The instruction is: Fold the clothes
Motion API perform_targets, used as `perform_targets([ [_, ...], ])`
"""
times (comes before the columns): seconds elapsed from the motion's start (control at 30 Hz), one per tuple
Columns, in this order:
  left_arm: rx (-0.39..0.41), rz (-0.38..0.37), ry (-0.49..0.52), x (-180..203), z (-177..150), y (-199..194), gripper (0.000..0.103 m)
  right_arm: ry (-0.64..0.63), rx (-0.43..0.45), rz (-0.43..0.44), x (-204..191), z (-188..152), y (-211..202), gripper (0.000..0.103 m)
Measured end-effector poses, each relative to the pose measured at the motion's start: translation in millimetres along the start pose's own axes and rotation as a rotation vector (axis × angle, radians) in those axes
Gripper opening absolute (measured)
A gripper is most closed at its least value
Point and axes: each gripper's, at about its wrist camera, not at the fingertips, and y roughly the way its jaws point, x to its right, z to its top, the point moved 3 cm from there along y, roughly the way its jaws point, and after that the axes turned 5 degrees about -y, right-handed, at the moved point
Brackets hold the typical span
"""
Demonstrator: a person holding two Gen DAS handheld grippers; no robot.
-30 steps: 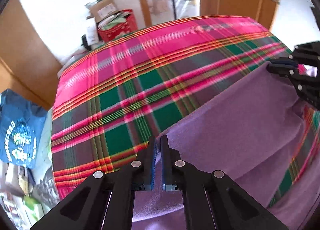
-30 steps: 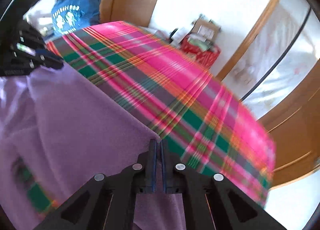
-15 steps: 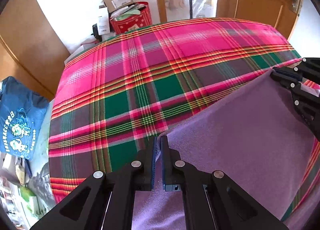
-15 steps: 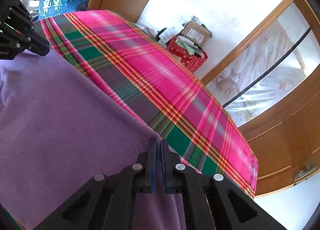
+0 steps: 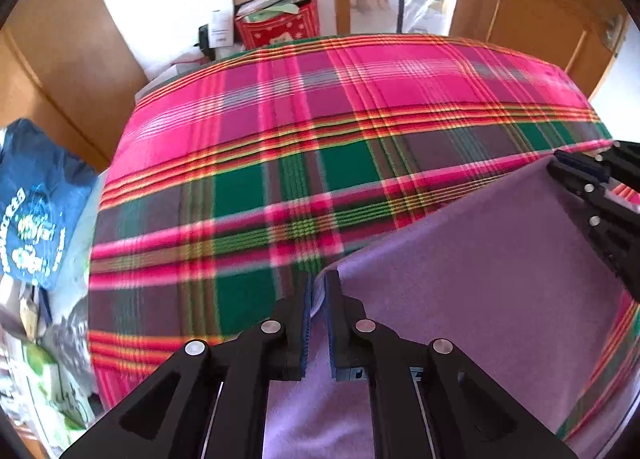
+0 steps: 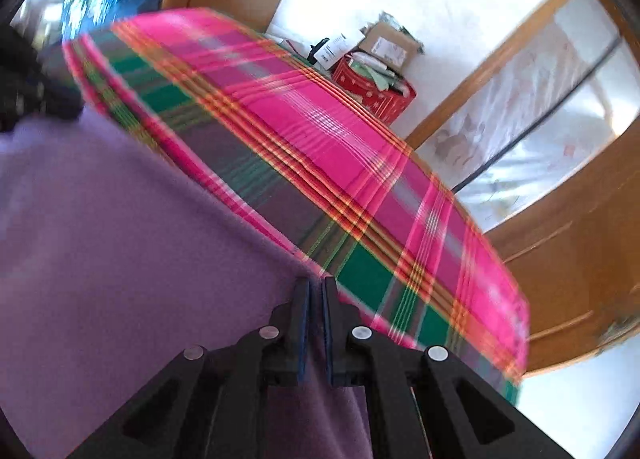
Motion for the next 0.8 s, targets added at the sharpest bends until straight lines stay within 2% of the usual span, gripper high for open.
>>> perform_targets([
  [0.1, 0.001, -0.015, -0.038, -10.7, -7.1, -14.4, 0.011, 0.091, 0.031, 0.049, 15.0, -4.8, -23.1, 0.006],
  [0.2, 0.002, -0.068, -0.101, -23.3, -20.8, -33.0, 0.012, 0.141, 0.066, 0.063, 20.4, -15.3, -50.4, 0.007],
  [0.33, -0.01, -0.134, -0.072, -14.9, -49.7, -54.3, 0.016, 0.17, 0.123, 0.151, 10.6, -39.7, -92.5, 0.007],
  [0.4, -0.026, -0.161, -0.048, -6.4, -65.0, -61.0, 0.016, 0.194, 0.131, 0.26, -3.5, -53.0, -109.3, 0.008],
  [0.53, -0.083, -0.216, -0.021, 11.6, -95.0, -63.2, 0.017, 0.249, 0.105, 0.554, -46.4, -72.2, -122.4, 0.011],
  [0.57, -0.094, -0.227, -0.023, 14.8, -101.8, -62.1, 0.017, 0.25, 0.09, 0.599, -61.9, -74.9, -122.7, 0.012],
  [0.63, -0.111, -0.231, -0.026, 16.8, -109.8, -58.2, 0.018, 0.235, 0.071, 0.656, -88.3, -76.3, -121.1, 0.013],
  [0.8, -0.148, -0.236, -0.074, 14.1, -123.3, -47.2, 0.018, 0.225, 0.031, 0.72, -132.4, -73.1, -107.2, 0.015],
])
